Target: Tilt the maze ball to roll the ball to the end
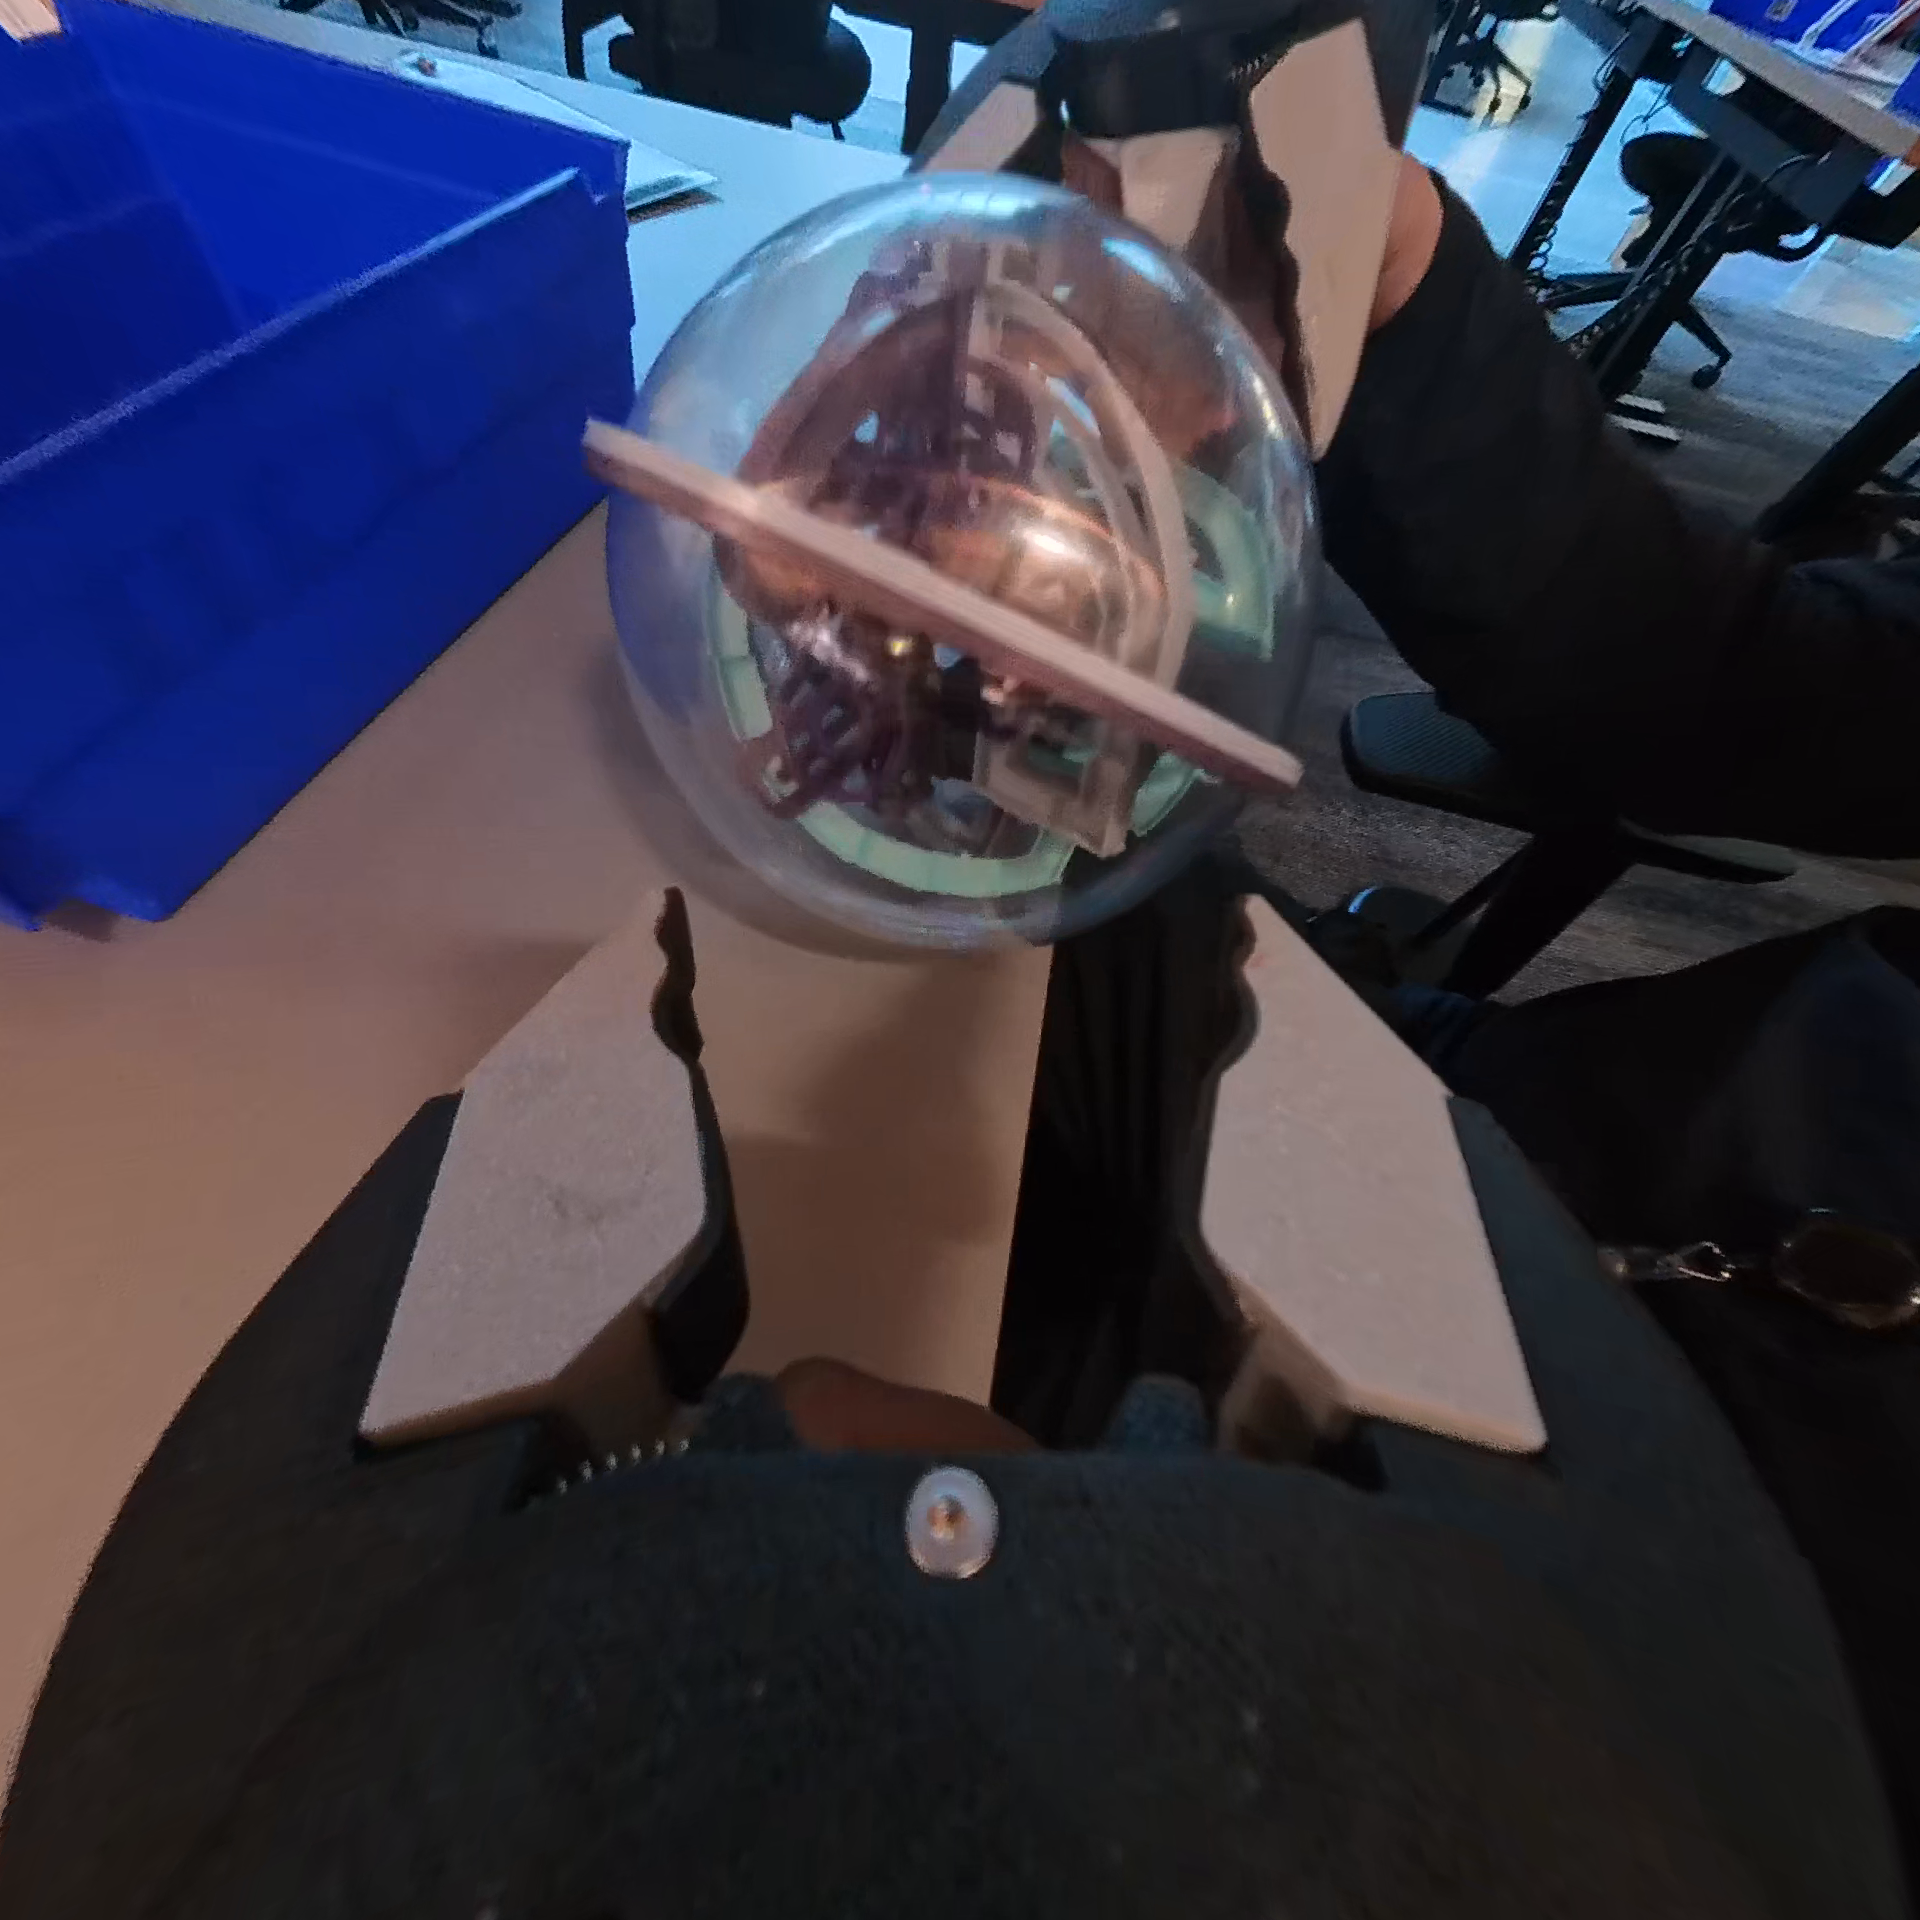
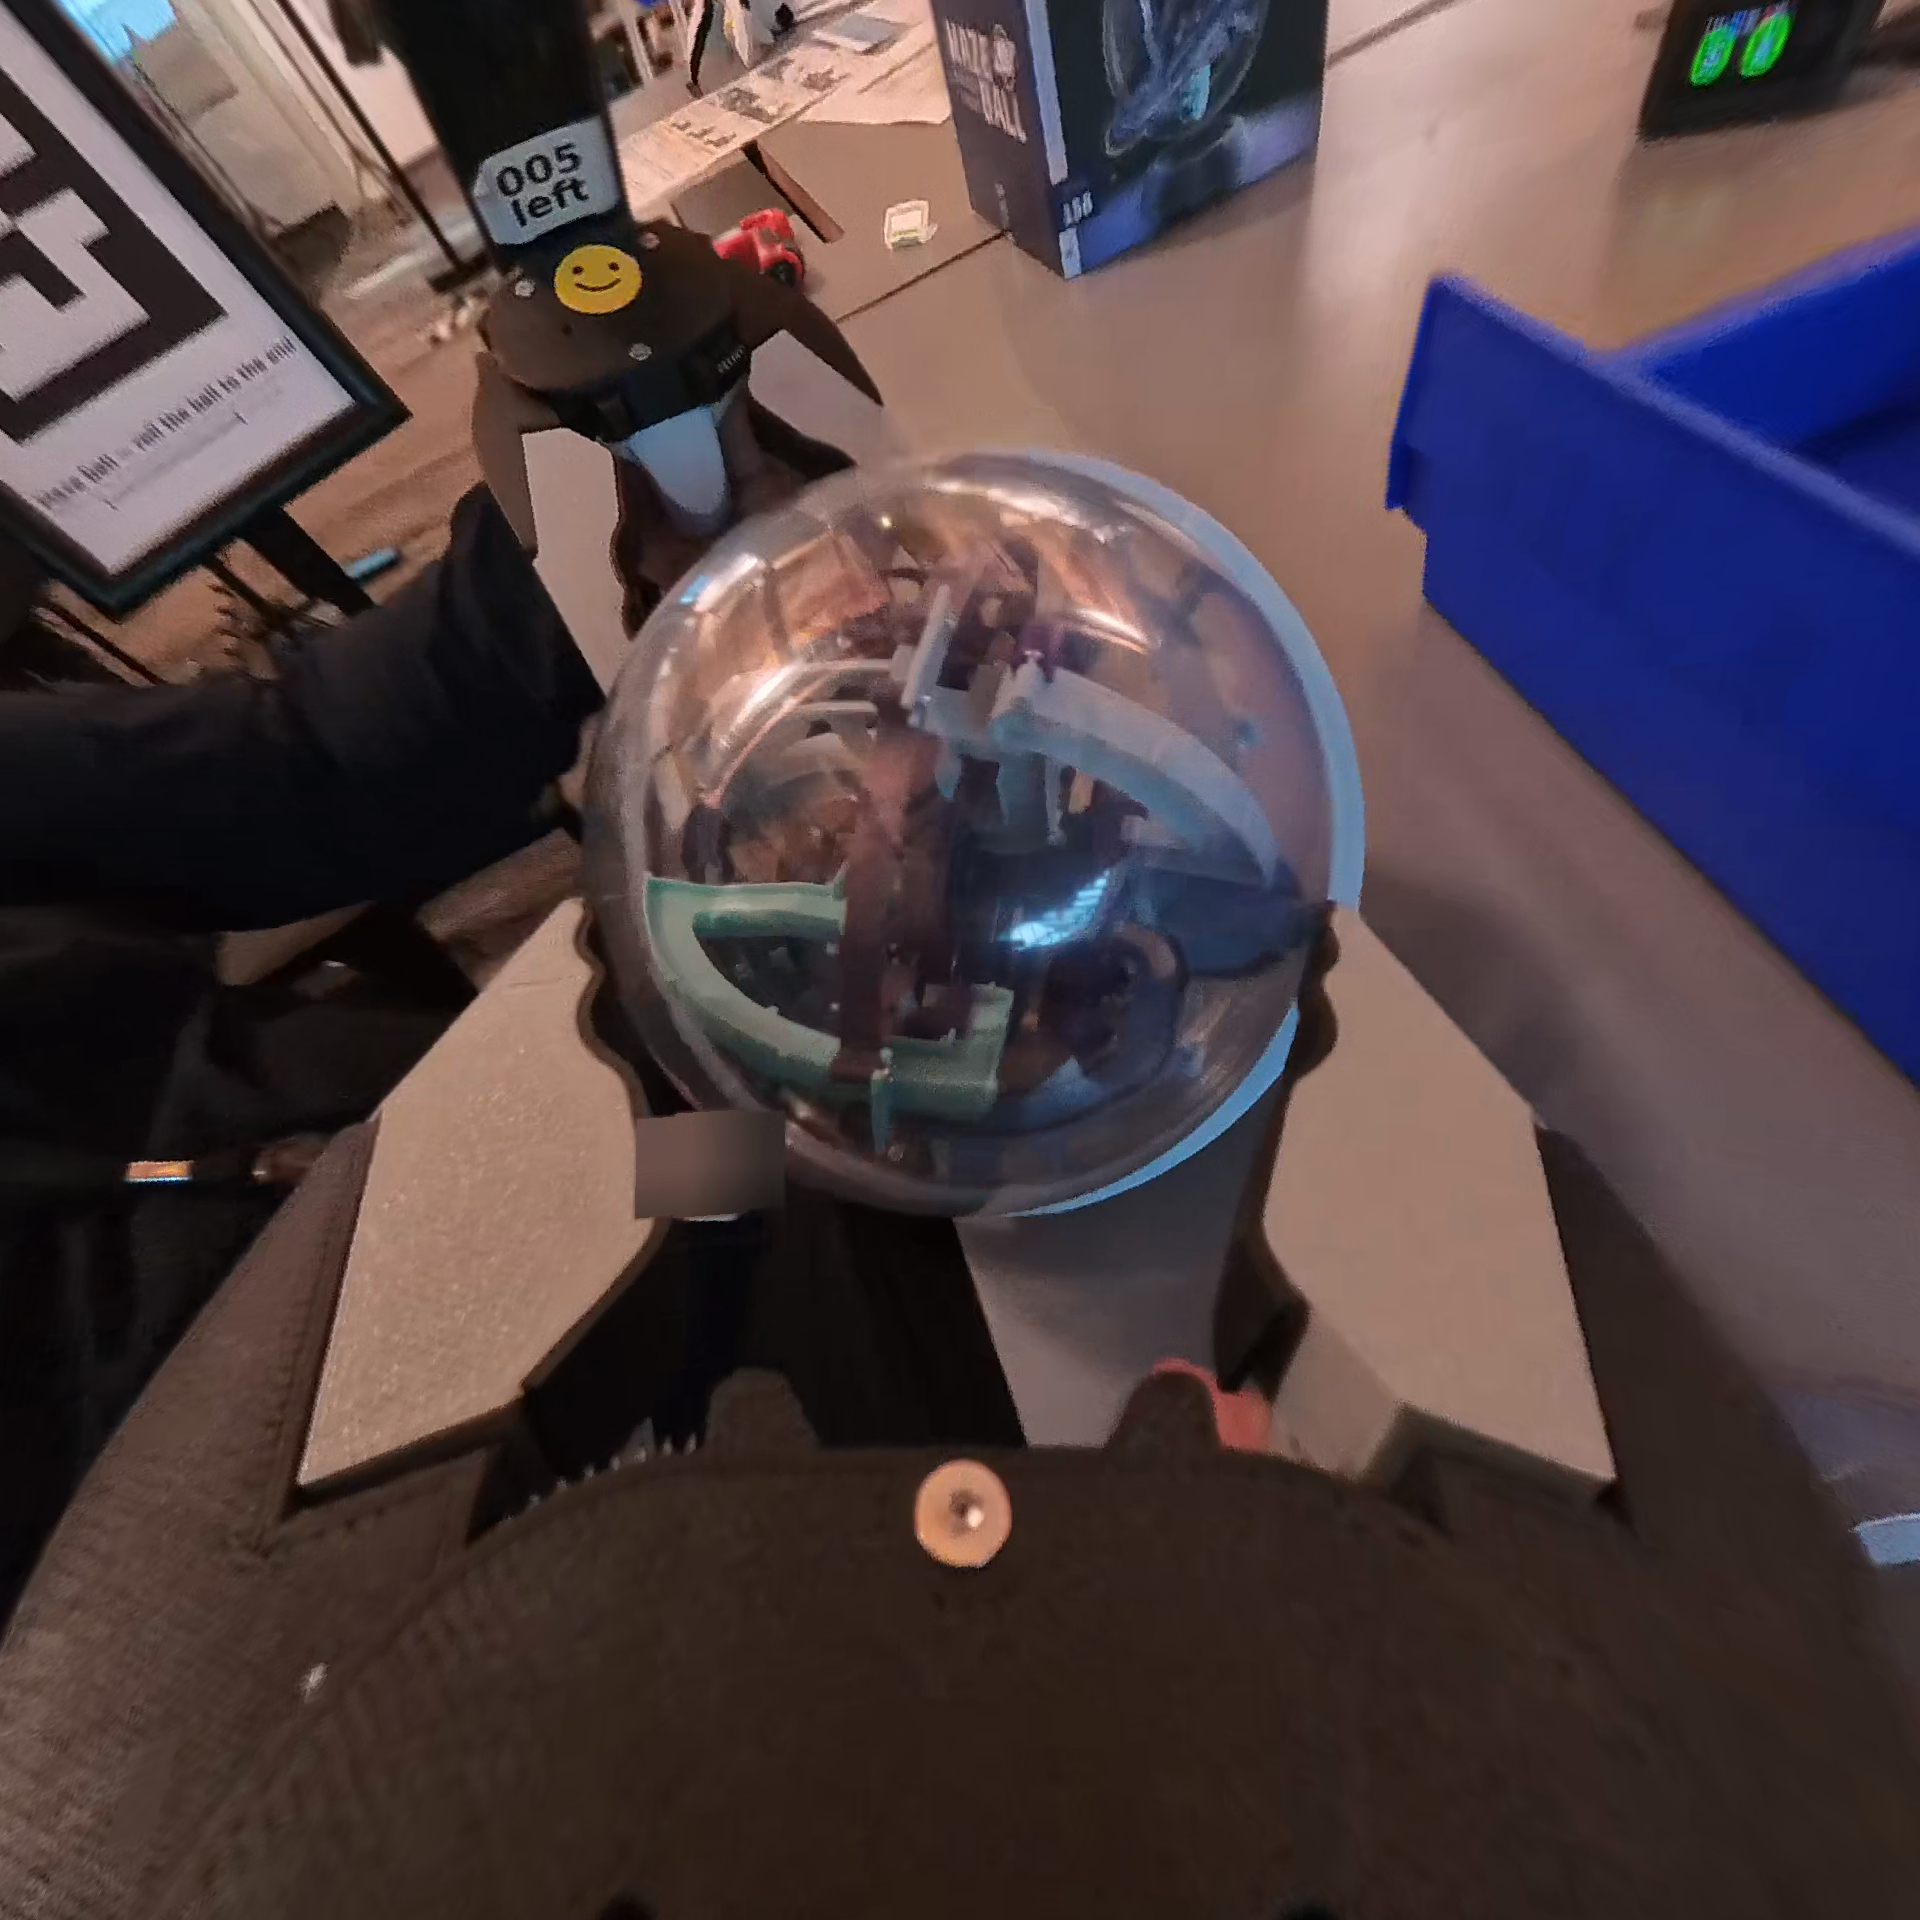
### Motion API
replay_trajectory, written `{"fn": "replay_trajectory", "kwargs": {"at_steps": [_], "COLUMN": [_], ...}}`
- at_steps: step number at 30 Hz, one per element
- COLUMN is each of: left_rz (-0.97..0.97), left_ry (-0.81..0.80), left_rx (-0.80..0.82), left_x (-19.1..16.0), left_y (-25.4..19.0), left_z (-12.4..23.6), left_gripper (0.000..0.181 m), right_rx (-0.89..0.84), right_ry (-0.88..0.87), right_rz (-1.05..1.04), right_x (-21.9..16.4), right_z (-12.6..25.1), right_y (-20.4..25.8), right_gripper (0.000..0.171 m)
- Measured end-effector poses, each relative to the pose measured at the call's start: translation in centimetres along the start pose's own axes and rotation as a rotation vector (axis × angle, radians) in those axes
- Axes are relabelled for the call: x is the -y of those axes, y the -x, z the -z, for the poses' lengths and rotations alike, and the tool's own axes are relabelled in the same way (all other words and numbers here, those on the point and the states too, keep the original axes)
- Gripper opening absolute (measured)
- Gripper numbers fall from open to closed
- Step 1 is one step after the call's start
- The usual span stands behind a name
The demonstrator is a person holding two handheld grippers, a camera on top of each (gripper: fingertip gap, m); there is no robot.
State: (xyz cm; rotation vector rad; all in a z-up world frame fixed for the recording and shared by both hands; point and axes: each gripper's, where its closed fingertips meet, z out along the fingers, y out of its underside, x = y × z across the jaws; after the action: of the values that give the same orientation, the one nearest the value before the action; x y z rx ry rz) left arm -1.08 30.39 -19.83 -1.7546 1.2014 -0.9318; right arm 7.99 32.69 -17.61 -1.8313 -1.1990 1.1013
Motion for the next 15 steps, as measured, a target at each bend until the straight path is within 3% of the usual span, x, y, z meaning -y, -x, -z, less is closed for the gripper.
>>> {"fn": "replay_trajectory", "kwargs": {"at_steps": [4, 15], "left_rz": [0.009, 0.023], "left_ry": [-0.024, 0.023], "left_rx": [-0.02, -0.076], "left_x": [0.3, -1.1], "left_y": [-0.1, -0.5], "left_z": [0.7, 2.0], "left_gripper": [0.1, 0.1], "right_rx": [0.008, -0.044], "right_ry": [-0.059, 0.06], "right_rz": [0.168, 0.07], "right_x": [1.9, 0.4], "right_z": [0.1, 0.5], "right_y": [2.7, 2.3], "right_gripper": [0.125, 0.133]}}
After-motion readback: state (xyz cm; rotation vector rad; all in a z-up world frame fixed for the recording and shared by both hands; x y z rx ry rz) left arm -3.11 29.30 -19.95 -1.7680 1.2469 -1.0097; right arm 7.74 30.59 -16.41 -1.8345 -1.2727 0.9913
